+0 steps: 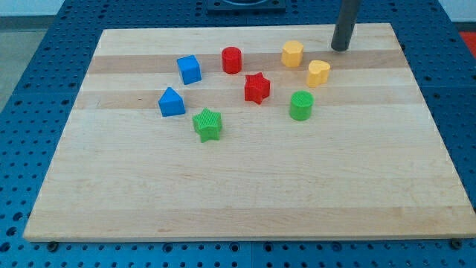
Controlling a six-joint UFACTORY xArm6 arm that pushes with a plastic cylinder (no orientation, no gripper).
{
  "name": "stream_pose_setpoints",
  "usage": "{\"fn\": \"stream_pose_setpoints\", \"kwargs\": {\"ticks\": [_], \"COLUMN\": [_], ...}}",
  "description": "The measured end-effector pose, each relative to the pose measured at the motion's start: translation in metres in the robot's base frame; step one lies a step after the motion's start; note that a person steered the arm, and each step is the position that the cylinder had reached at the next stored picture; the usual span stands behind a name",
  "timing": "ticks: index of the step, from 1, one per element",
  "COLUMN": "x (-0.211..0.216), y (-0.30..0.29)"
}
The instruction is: Move your arm to the top center
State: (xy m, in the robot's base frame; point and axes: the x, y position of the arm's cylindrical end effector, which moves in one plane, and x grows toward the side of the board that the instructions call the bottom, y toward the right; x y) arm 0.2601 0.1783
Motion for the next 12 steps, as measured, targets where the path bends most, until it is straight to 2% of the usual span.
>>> {"fn": "stream_pose_setpoints", "kwargs": {"ticks": [4, 8, 12], "x": [0.006, -0.011, 0.002], "y": [-0.036, -0.077, -0.084]}}
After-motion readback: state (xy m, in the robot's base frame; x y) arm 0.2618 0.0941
